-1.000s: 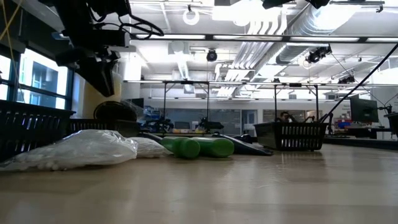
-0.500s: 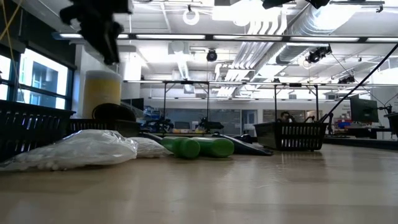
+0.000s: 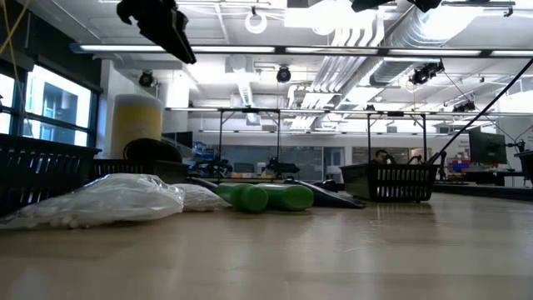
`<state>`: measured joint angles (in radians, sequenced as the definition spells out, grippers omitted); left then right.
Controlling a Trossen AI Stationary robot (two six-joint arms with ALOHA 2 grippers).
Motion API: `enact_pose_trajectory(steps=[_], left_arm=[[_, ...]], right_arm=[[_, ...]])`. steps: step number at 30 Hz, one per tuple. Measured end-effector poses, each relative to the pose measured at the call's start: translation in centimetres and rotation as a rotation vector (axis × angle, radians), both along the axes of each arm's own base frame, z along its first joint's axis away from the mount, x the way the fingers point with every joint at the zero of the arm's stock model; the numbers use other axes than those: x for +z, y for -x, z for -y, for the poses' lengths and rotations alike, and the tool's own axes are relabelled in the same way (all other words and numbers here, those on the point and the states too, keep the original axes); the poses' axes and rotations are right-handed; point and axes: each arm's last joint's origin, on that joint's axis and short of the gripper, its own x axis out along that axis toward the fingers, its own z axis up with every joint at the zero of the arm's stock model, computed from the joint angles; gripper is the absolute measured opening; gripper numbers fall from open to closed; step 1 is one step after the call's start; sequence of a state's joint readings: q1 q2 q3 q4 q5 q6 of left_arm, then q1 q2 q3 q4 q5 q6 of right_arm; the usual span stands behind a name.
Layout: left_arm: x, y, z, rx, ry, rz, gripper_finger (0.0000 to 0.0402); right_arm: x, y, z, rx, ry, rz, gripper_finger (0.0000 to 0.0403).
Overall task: Pick & Place Travel size toiletries
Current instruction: Put the blue shave cream into the top right black basket
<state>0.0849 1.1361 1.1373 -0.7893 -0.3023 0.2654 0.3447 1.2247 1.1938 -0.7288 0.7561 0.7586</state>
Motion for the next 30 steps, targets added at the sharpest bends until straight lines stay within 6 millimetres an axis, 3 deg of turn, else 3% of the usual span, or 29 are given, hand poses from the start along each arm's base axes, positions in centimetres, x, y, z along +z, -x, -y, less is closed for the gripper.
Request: enact_pose_trajectory(steps=[5, 13, 20, 30], left_arm=[[0.2, -0.9, -0.1, -0.022, -0.039, 0.102, 0.013], [-1.6, -0.9, 0.0, -0.044, -0.062, 0.189, 0.0009], [-1.6, 1.9, 0.3, -0.085, -0.078, 0.385, 0.0002], [-3.4, 6.0, 1.5, -0.203, -0.115, 0.681, 0.0001]], right_arm=[[0.0, 0.0, 0.0, 0.001, 0.001, -0.001, 0.0004], [0.0, 0.0, 0.0, 0.003, -0.003, -0.001, 0.0004], [0.0, -0.1, 0.2, 0.013, -0.02, -0.005, 0.0004], [0.4, -1.0, 1.4, 0.034, -0.108, 0.047, 0.0004]])
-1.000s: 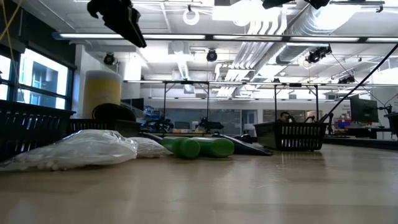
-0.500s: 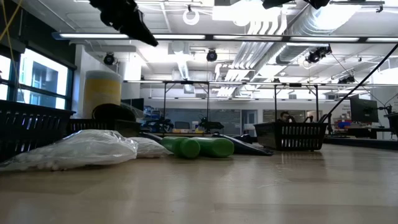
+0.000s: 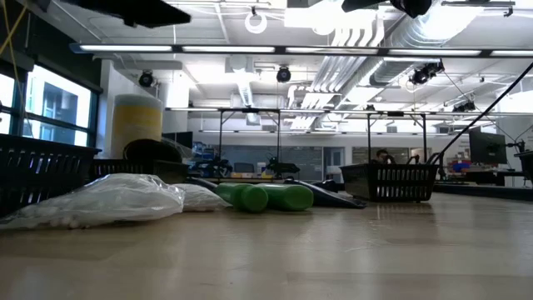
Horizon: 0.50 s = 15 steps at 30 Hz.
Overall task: Pick & Place Travel size toiletries
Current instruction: Put the blue shave cream into the top right black basket
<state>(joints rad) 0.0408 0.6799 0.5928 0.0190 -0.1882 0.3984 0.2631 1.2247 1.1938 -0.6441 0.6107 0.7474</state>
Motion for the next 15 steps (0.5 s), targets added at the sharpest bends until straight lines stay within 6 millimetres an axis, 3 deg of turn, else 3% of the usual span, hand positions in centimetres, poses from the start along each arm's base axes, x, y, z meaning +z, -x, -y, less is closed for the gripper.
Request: enact_pose_trajectory(steps=[5, 15], left_arm=[[-0.3, 1.2, 0.3, -0.009, 0.001, 0.0, 0.0], [-0.4, 1.5, 0.7, -0.032, 0.009, -0.018, 0.0]], right_arm=[[0.2, -0.9, 0.5, 0.044, -0.016, 0.035, 0.0004], [0.4, -2.9, 1.2, 0.117, -0.069, 0.123, 0.0004]])
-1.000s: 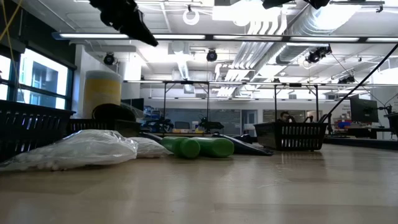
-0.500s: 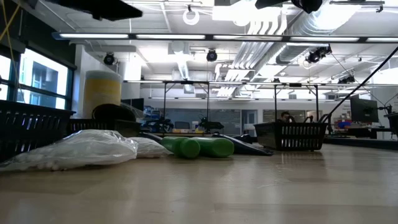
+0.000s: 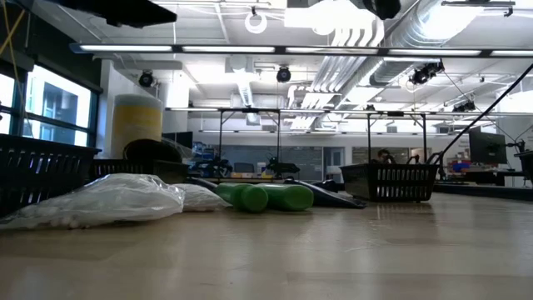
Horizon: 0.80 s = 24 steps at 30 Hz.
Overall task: Pick & Place Travel size toiletries
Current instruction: Put the blue shave cream into the top right black basket
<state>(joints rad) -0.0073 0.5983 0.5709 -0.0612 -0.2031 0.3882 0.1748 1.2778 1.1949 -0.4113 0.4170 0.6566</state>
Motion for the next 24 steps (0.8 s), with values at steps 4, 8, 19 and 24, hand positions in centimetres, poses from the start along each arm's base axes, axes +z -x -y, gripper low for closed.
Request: enact_pose_trajectory(steps=[4, 8, 19, 24], left_arm=[[0.0, 0.0, 0.0, 0.0, 0.0, 0.0, 0.0], [0.0, 0.0, 0.0, 0.0, 0.001, 0.002, 0.0], [0.1, 0.0, 0.0, 0.0, 0.004, 0.005, 0.0], [0.1, 0.0, 0.0, 0.002, 0.024, 0.012, 0.0]], right_arm=[[-1.2, -1.5, -0.1, 0.055, -0.037, -0.024, 0.0004], [-2.2, -2.4, -0.3, 0.069, -0.062, -0.05, 0.0004], [-2.8, -3.6, -1.1, 0.097, -0.195, -0.061, 0.0004], [-2.1, -4.1, -2.1, 0.098, -0.172, -0.069, 0.0004]])
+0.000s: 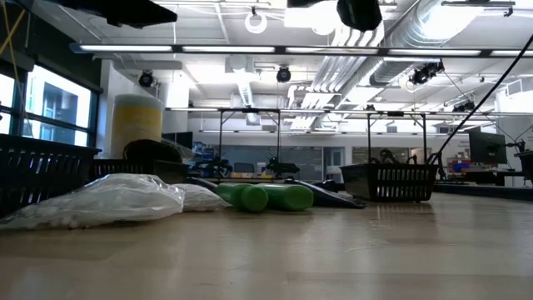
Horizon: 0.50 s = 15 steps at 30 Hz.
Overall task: Pick & Place Travel size toiletries
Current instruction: Put the blue shave cream into the top right black basket
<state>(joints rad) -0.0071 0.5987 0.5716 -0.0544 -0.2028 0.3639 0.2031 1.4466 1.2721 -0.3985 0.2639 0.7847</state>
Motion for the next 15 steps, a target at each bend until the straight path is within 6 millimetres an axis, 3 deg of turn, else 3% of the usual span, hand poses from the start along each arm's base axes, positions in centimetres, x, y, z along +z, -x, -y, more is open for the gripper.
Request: enact_pose_trajectory(steps=[6, 9, 15], left_arm=[[0.0, 0.0, 0.0, 0.0, 0.003, 0.0, 0.0], [0.0, 0.0, 0.0, 0.0, 0.001, -0.003, 0.0], [-0.2, 0.0, 0.0, -0.008, -0.023, -0.03, 0.0]], right_arm=[[-0.2, -0.6, -0.2, -0.067, -0.018, -0.088, 0.0004], [-1.7, -0.8, -0.1, -0.074, -0.009, -0.191, 0.0004], [-3.4, -2.2, 0.7, -0.082, -0.06, -0.238, 0.0004]])
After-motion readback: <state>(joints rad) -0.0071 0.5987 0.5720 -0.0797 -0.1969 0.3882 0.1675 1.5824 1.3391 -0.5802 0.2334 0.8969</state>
